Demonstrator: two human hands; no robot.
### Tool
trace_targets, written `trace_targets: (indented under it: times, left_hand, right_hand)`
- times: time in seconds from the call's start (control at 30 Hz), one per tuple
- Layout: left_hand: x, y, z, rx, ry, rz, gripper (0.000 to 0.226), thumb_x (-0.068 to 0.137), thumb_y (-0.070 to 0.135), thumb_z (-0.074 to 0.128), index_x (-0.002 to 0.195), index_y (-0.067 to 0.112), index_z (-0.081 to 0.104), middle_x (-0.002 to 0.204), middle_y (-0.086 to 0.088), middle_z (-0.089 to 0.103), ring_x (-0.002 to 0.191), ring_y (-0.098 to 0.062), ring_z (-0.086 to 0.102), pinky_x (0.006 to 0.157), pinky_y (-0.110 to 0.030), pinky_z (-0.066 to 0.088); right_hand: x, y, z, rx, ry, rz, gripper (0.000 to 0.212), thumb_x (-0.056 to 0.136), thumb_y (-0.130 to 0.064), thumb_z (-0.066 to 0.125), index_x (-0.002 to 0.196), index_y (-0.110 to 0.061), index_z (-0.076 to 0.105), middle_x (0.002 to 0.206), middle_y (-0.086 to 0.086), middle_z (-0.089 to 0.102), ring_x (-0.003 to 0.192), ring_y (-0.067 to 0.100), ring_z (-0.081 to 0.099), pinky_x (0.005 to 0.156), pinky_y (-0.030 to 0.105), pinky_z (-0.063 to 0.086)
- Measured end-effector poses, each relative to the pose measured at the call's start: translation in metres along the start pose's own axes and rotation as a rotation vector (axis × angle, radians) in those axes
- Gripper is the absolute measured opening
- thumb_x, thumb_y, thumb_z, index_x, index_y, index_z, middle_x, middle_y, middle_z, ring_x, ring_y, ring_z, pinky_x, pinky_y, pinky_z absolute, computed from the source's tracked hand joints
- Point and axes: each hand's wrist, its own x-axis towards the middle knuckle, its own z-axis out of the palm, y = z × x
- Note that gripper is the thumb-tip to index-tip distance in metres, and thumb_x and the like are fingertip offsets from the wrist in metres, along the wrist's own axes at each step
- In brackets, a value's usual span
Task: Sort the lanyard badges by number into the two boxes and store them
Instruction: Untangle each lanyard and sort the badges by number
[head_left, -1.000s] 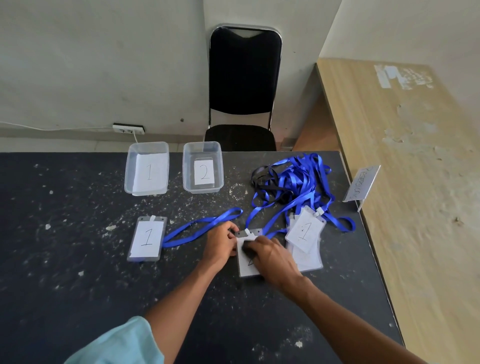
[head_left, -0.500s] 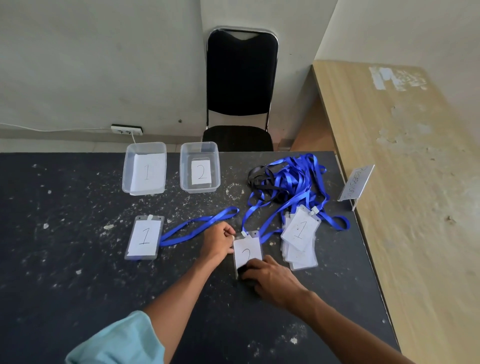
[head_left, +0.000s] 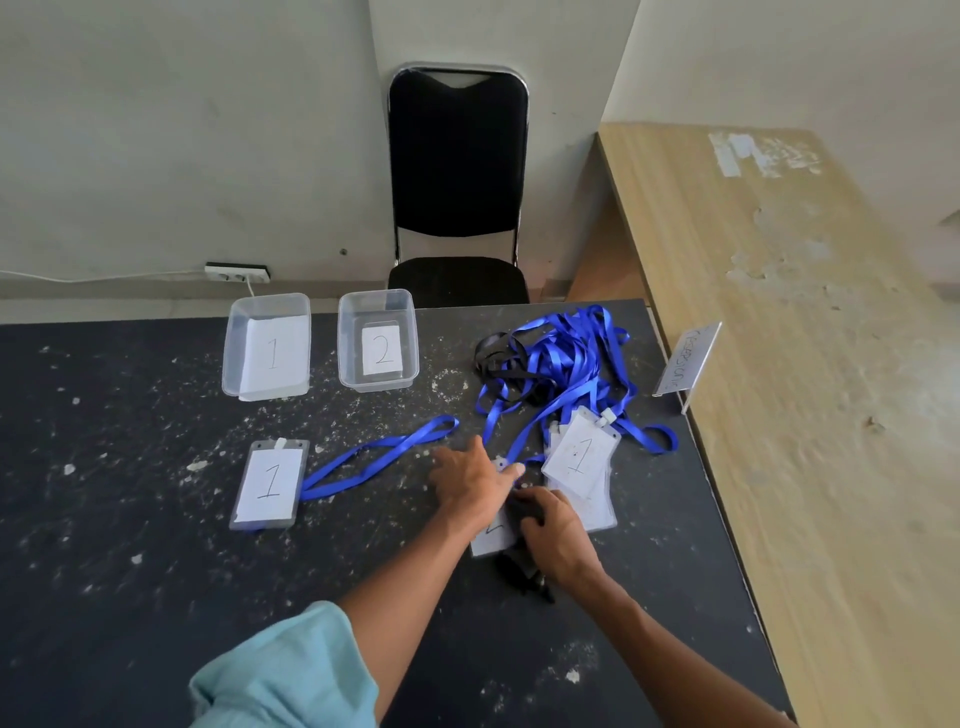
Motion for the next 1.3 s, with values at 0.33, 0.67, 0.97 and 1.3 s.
trace_targets:
  times: [0.33,0.67,0.97,1.3]
  left_hand:
    - [0.0,0.013,-0.005,-0.035,0.002,-0.066,0.094,0.072,0.053,0.071,0.14,0.013,0.022,0.132,-0.023,0.047,0.115,-0.037,0.055,0.092,-0.043,0.051]
    - [0.012,-0.058,-0.056,-0.882,-0.419,0.016,0.024,0.091,-0.013,0.052,0.109,0.001,0.063,0.106,-0.019,0.065,0.089,-0.026,0.066,0.082,-0.05,0.06]
    - [0.027,-0.083,-0.021,-0.693,-0.129,0.081,0.011,0.095,0.0,0.059,0.099,0.01,0.063,0.101,-0.016,0.067,0.086,-0.022,0.068,0.074,-0.033,0.062]
    - [0.036,-0.085,-0.022,-0.645,-0.091,0.148,0.025,0.092,-0.011,0.053,0.082,0.011,0.061,0.082,-0.012,0.066,0.068,-0.018,0.062,0.069,-0.032,0.06]
  right_hand:
    - [-0.01,0.011,-0.016,0.247,0.136,0.093,0.041,0.085,-0.004,0.048,0.111,-0.031,0.065,0.104,-0.005,0.066,0.086,0.006,0.061,0.07,0.019,0.049]
    - [0.003,-0.019,-0.016,0.014,0.023,-0.111,0.042,0.087,-0.004,0.05,0.122,-0.022,0.064,0.118,-0.004,0.058,0.104,0.008,0.052,0.089,0.014,0.035]
    - [0.004,-0.024,0.022,-0.604,-0.254,-0.37,0.043,0.096,-0.022,0.046,0.137,-0.035,0.05,0.135,-0.007,0.046,0.122,0.025,0.043,0.098,0.042,0.047]
    - [0.041,-0.05,0.028,-0.489,0.057,-0.192,0.038,0.098,-0.015,0.04,0.129,-0.028,0.058,0.129,0.0,0.05,0.119,0.029,0.043,0.092,0.043,0.048]
